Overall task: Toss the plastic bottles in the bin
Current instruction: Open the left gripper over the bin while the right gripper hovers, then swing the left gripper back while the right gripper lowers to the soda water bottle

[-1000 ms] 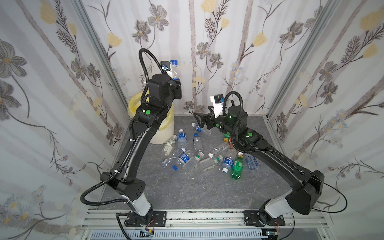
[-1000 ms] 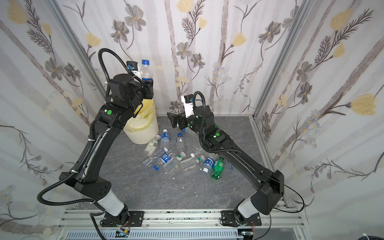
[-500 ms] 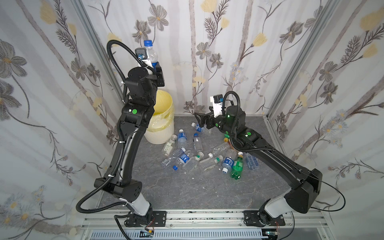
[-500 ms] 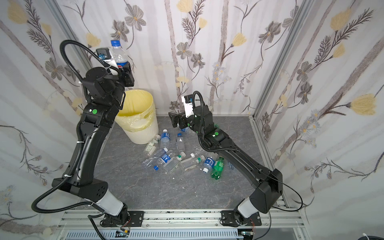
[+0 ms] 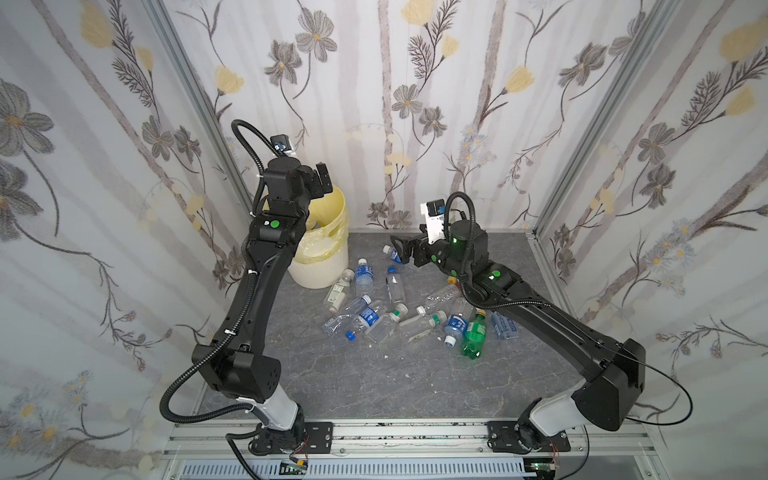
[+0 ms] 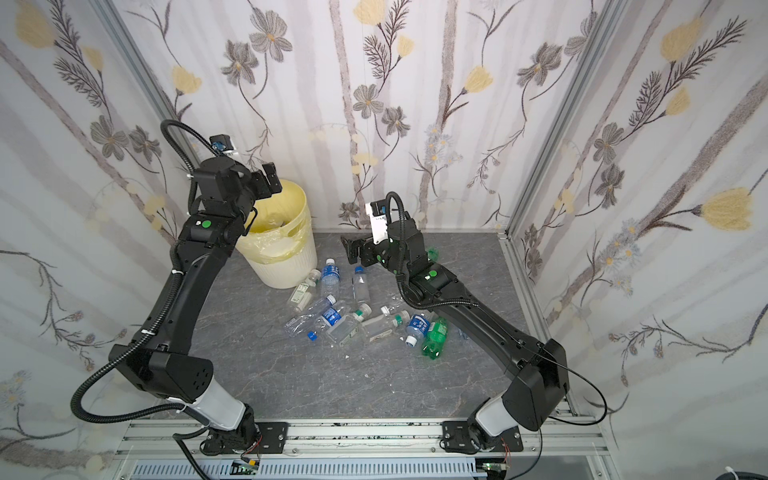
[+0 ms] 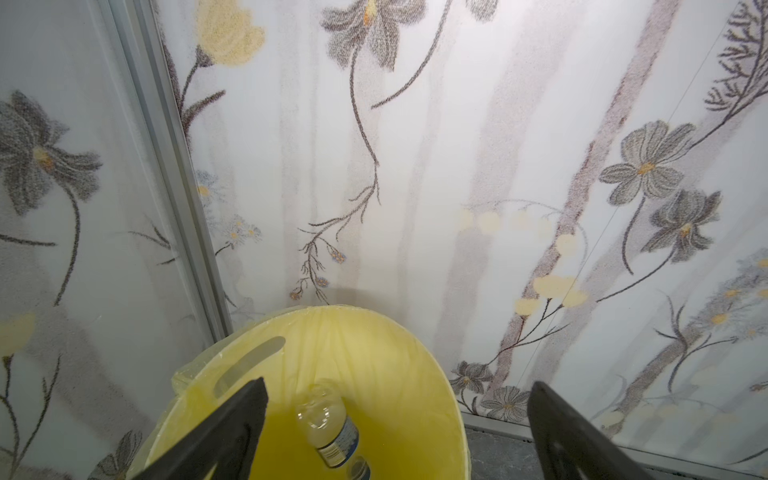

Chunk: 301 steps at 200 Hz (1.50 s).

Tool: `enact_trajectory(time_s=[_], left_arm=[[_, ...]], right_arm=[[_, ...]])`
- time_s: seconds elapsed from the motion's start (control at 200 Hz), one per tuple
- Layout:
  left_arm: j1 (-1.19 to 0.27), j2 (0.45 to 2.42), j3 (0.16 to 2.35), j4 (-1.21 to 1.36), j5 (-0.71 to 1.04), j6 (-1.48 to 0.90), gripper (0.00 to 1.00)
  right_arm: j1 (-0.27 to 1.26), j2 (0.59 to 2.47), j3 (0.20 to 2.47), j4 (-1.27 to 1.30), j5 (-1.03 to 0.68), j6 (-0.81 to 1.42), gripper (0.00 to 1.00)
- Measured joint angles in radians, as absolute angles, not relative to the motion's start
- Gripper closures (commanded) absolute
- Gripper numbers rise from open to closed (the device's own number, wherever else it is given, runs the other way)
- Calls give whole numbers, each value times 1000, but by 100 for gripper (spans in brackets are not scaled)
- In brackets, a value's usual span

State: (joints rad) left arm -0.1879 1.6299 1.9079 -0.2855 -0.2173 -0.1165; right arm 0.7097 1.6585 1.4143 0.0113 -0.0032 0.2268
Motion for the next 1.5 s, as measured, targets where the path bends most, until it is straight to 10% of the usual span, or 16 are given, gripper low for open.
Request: enact_trajectory(time_s=[0.959,1.504], left_arm=[[-381,1772,1946,-288,134,-150,0],[-736,1846,1893,-282,12,-11,0]], right_arm=[[507,1445,1114,-52,171,333,0],[212,1183,686,-198,191,571,0]])
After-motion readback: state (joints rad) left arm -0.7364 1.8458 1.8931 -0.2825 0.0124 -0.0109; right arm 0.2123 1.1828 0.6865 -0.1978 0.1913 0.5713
